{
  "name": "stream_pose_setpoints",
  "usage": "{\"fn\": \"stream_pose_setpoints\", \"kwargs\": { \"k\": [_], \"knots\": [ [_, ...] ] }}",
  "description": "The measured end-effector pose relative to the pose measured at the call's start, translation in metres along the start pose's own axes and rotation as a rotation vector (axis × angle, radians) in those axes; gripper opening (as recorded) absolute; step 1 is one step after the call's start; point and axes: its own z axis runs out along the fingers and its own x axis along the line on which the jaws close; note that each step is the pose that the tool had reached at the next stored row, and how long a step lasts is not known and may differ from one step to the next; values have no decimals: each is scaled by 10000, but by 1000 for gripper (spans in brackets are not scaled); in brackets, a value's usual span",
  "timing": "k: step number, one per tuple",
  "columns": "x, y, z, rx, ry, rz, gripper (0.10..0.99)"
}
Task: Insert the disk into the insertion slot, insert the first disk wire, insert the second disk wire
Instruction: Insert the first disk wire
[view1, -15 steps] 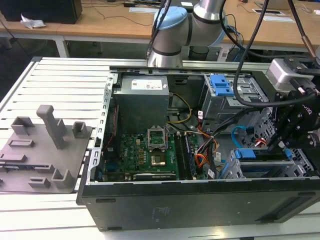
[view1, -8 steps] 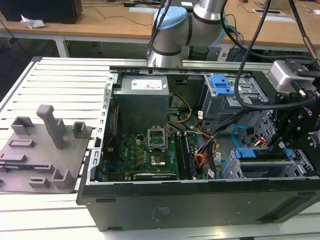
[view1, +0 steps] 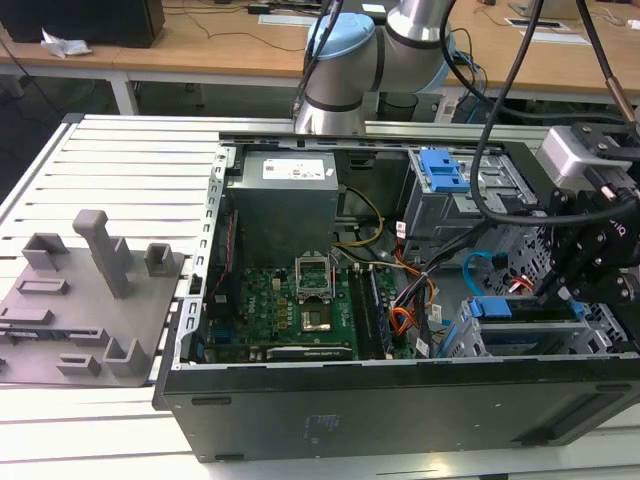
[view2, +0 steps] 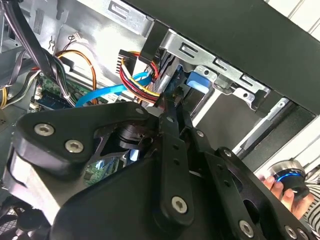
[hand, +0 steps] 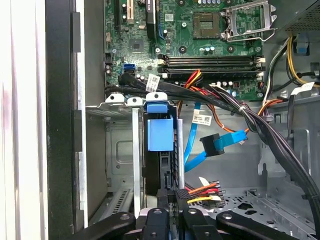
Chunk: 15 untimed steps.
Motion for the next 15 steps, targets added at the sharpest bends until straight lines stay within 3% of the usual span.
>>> {"fn": "stream_pose_setpoints", "kwargs": {
  "k": [4,5,6,8,9,11,12,13,15],
  "knots": [
    [0,0,8,-1,-7,-1,180],
    [0,0,7,0,-6,-1,247],
    [0,0,1,0,-2,-1,247],
    [0,3,-66,0,-3,-1,247],
    [1,7,-163,0,-4,-1,247],
    [1,11,-253,0,-3,-1,247],
    [2,14,-335,-1,-2,-1,247],
    [2,16,-372,-1,-5,-1,247],
    [2,15,-372,-1,-6,-2,247]
  ]
}}
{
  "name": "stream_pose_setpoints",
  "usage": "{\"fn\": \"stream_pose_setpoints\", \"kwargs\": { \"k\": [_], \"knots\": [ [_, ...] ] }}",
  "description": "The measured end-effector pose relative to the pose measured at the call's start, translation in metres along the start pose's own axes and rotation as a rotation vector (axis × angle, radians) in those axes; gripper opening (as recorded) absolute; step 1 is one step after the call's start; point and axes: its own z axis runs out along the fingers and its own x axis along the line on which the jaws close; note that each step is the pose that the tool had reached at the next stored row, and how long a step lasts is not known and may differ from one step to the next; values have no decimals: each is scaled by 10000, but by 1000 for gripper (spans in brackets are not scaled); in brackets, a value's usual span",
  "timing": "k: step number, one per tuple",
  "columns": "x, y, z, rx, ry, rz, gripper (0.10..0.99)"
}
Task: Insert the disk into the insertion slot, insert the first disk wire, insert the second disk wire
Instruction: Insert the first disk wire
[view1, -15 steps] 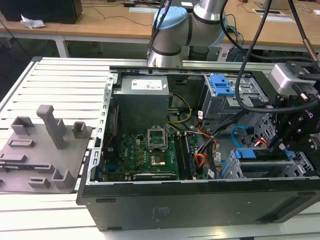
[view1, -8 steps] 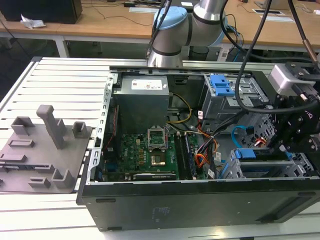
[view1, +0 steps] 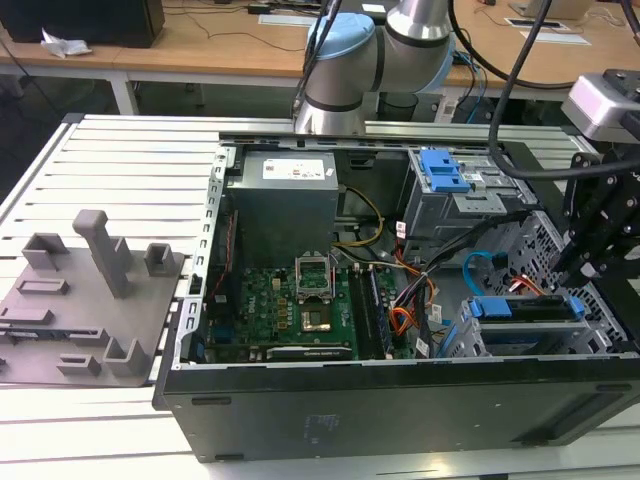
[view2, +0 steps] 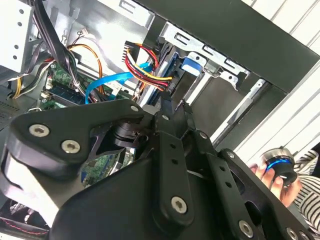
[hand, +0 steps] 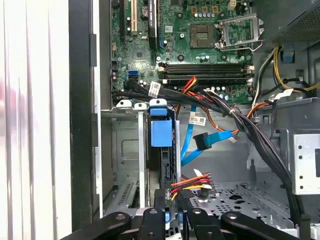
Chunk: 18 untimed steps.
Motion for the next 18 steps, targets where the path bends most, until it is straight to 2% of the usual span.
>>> {"fn": "stream_pose_setpoints", "kwargs": {
  "k": [4,6,14,18],
  "knots": [
    [0,0,-1,0,2,0,235],
    [0,0,-2,0,2,1,106],
    [0,1,-3,1,3,0,106],
    [3,85,1,0,2,1,106]
  ]
}}
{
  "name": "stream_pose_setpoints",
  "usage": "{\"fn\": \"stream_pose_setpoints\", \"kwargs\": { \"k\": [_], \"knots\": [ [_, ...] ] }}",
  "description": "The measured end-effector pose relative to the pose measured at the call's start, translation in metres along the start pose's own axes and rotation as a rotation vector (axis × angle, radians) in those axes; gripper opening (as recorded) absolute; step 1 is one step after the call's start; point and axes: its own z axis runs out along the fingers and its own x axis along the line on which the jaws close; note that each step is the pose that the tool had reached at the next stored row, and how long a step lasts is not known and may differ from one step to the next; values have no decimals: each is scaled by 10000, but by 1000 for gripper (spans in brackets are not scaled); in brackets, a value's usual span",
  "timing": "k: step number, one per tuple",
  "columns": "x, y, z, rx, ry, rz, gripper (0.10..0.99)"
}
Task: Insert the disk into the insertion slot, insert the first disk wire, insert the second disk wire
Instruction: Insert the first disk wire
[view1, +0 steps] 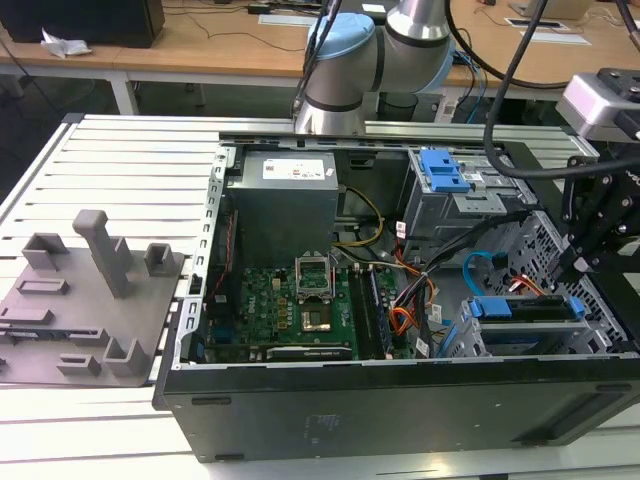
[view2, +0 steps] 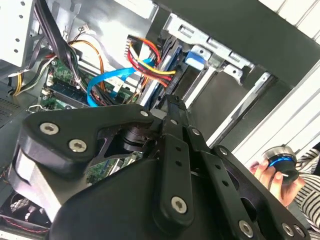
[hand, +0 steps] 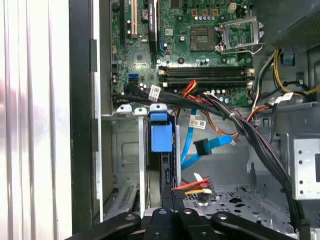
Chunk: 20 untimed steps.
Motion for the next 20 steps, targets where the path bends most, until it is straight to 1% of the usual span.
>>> {"fn": "stream_pose_setpoints", "kwargs": {
  "k": [1,3,6,20],
  "knots": [
    [1,46,2,1,0,0,106],
    [3,84,6,1,1,0,106],
    [7,200,13,0,1,0,106],
    [6,204,13,-3,-1,0,106]
  ]
}}
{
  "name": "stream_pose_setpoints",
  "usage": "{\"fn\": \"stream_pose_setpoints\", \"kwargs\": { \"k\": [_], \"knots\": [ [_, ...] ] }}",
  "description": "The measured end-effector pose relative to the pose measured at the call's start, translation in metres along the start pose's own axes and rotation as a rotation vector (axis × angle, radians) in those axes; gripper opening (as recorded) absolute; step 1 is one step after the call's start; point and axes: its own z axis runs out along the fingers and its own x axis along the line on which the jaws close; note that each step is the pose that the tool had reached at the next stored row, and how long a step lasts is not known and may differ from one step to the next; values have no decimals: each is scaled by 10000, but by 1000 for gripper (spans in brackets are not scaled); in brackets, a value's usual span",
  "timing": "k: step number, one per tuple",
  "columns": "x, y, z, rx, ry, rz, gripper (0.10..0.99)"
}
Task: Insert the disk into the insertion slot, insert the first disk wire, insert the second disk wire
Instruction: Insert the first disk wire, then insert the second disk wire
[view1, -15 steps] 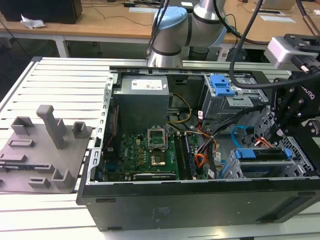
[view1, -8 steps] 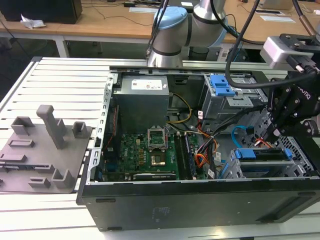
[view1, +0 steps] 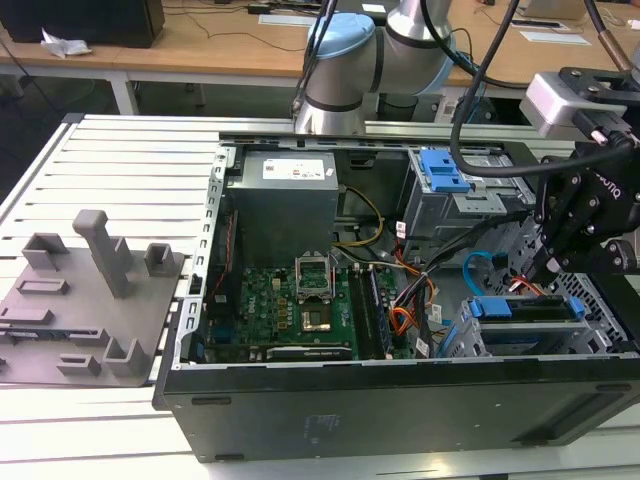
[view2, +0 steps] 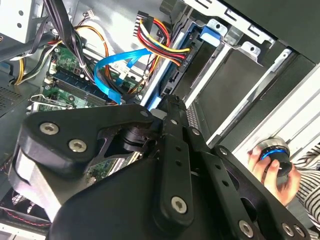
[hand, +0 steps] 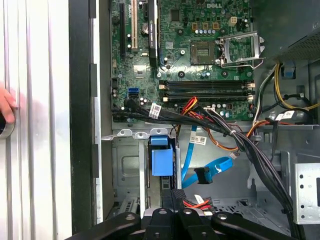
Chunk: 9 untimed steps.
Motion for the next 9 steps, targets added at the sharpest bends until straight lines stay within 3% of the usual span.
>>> {"fn": "stream_pose_setpoints", "kwargs": {
  "k": [7,9],
  "knots": [
    [0,0,0,-4,-9,0,106],
    [0,0,0,-6,-11,-1,169]
  ]
}}
